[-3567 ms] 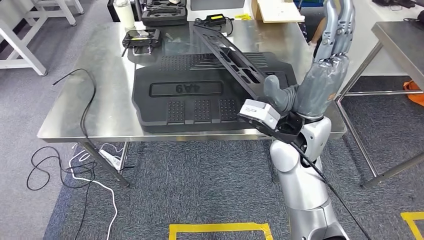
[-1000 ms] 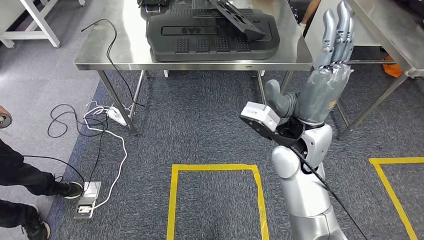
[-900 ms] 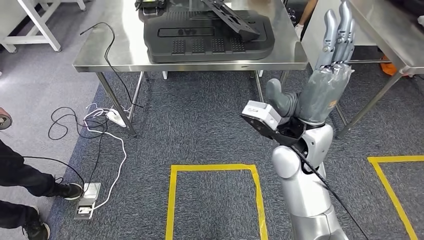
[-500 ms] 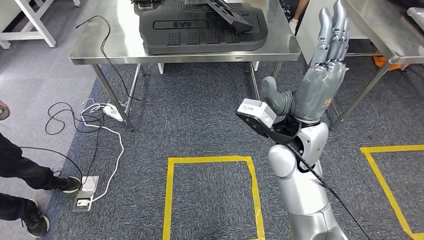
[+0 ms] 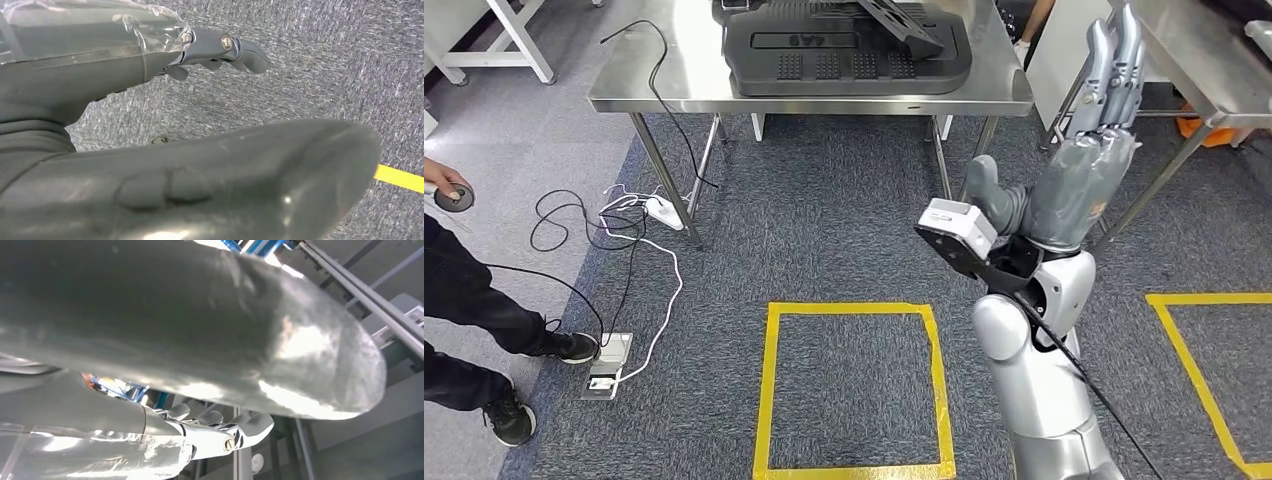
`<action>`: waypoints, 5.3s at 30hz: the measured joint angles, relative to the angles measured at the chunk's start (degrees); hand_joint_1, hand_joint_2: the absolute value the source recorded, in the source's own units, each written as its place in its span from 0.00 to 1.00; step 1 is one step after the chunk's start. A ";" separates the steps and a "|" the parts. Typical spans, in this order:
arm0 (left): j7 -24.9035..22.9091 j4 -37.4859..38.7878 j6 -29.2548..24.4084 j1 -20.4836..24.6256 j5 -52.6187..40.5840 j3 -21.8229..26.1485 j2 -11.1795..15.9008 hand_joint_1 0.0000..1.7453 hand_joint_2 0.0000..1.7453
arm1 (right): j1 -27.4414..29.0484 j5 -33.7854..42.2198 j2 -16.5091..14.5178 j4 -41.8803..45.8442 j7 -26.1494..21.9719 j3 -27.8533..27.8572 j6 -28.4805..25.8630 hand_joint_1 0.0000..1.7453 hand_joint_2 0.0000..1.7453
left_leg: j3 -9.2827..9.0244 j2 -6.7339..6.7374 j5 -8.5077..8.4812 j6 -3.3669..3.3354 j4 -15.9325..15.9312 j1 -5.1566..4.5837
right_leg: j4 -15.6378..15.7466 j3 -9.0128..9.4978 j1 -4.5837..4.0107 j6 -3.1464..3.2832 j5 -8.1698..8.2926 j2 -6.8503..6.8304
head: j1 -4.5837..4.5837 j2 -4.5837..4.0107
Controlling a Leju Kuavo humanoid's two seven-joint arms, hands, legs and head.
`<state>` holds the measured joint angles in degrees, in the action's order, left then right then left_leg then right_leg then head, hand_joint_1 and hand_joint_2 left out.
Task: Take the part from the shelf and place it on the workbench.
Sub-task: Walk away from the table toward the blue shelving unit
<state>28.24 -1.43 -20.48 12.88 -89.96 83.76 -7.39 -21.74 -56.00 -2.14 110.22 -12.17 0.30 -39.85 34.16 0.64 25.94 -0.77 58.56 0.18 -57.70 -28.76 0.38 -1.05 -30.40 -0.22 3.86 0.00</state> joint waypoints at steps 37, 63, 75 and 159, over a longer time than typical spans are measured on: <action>0.26 -0.01 0.00 0.01 0.00 -0.01 0.04 0.00 0.00 | 0.66 -1.08 1.88 1.77 2.71 -2.05 0.00 0.00 1.00 | 4.01 -1.73 6.04 2.11 9.81 0.45 | 0.05 -2.79 0.77 1.58 2.13 -0.22 | -1.10 0.00; 0.23 -0.01 0.02 -0.22 0.01 -0.01 -0.01 0.00 0.00 | 0.73 -2.03 2.80 1.79 4.04 -3.17 0.00 0.00 1.00 | 0.99 -5.58 0.22 0.66 0.75 0.42 | -1.14 -3.79 0.63 0.30 1.71 2.40 | -0.08 0.00; 0.13 -0.01 0.07 -0.23 0.00 0.01 0.04 0.00 0.00 | 0.78 -1.59 3.11 1.83 4.15 -3.63 0.00 0.00 1.00 | 0.60 1.77 1.14 1.27 2.32 0.00 | -0.63 -2.87 0.36 1.18 1.42 -3.64 | -1.47 0.00; 0.21 0.01 -1.13 -1.04 0.02 0.05 -0.28 0.00 0.00 | 1.21 -0.23 4.12 1.77 2.86 -5.05 0.04 0.00 1.00 | 2.27 -4.90 2.00 1.17 3.20 0.18 | -1.35 -4.09 0.95 1.16 1.81 1.75 | -1.06 0.00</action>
<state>28.46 -1.42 -21.61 11.84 -89.94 83.82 -7.67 -20.53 -56.24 1.98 112.00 -9.31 -4.76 -39.80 36.43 -4.26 27.94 0.40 61.77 0.36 -59.04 -32.85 1.34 0.11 -28.59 1.53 2.81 0.00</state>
